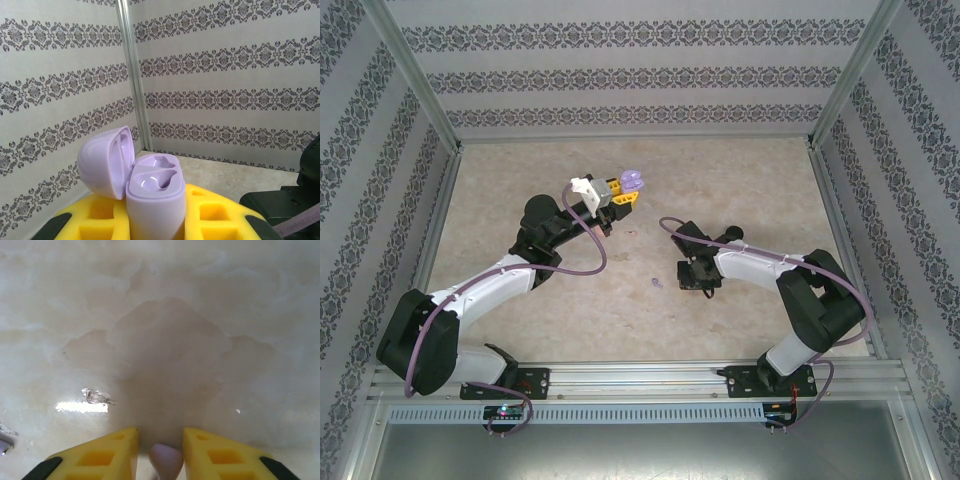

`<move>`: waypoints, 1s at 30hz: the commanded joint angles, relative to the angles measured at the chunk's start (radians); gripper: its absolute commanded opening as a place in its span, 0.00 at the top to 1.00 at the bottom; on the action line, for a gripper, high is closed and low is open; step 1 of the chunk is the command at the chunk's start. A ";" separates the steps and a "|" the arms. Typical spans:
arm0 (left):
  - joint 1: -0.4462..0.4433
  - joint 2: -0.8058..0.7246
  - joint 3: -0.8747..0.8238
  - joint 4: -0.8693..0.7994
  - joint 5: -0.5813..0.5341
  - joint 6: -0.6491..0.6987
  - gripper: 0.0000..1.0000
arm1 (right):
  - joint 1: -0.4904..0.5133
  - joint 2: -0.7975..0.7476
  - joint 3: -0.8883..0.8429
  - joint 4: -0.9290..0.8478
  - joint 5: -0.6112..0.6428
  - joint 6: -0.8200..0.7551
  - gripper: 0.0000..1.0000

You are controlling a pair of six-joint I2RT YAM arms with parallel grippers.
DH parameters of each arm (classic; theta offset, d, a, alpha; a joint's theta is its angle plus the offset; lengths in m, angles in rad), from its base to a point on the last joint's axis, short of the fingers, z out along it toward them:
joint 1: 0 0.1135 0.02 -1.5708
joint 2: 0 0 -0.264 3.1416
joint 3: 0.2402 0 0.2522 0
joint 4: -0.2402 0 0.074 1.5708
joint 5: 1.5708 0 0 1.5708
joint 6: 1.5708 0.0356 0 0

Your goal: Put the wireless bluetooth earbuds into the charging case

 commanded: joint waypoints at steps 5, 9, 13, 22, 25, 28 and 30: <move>0.009 -0.016 -0.008 0.024 -0.008 0.017 1.00 | 0.012 0.040 0.016 -0.047 0.013 0.044 0.59; 0.009 -0.018 -0.007 0.020 -0.008 0.018 1.00 | 0.010 0.045 0.042 -0.098 0.014 0.103 0.51; 0.009 -0.015 -0.005 0.023 -0.006 0.020 1.00 | 0.005 0.046 0.060 -0.129 -0.007 0.186 0.49; 0.009 0.003 0.001 0.029 0.000 0.026 1.00 | -0.010 0.058 0.117 -0.216 -0.011 0.247 0.51; 0.009 0.013 0.002 0.037 0.000 0.029 1.00 | -0.021 0.071 0.130 -0.224 -0.023 0.244 0.53; 0.009 0.028 0.006 0.046 0.005 0.028 1.00 | -0.035 0.084 0.142 -0.226 -0.033 0.243 0.54; 0.009 0.040 0.009 0.052 0.009 0.026 1.00 | -0.043 0.094 0.150 -0.220 -0.045 0.243 0.56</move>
